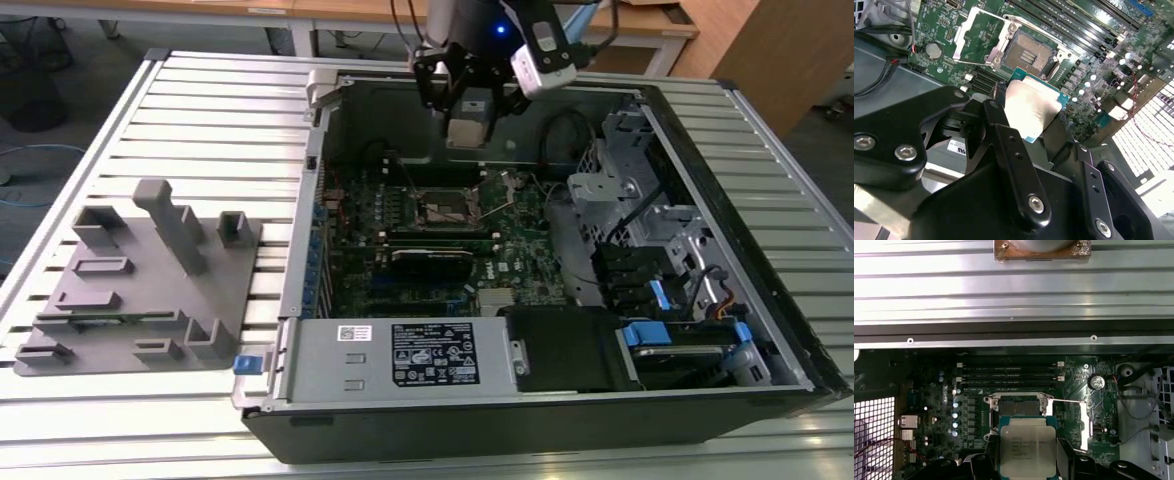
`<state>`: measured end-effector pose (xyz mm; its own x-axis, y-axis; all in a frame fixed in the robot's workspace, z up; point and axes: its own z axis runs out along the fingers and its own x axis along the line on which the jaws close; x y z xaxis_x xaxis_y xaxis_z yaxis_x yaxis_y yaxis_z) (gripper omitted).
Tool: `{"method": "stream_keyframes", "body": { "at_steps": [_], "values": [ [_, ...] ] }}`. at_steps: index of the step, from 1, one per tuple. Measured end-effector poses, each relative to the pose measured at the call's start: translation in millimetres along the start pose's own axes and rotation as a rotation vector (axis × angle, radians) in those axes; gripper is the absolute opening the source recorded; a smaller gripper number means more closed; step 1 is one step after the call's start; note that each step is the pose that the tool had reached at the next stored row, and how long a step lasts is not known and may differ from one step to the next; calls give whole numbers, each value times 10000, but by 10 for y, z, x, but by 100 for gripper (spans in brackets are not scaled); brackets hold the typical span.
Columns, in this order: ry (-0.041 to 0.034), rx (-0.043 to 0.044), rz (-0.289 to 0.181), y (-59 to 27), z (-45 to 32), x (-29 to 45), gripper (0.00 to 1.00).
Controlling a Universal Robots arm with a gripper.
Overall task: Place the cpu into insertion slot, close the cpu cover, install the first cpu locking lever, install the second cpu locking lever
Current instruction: 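Place the cpu into insertion slot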
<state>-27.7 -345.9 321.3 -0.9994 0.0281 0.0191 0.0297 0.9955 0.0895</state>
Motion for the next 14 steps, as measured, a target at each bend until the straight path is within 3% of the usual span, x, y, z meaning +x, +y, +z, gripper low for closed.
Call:
{"method": "stream_keyframes", "body": {
  "at_steps": [14],
  "values": [
    [0,1,0,-4,44,-1,54]
  ]
}}
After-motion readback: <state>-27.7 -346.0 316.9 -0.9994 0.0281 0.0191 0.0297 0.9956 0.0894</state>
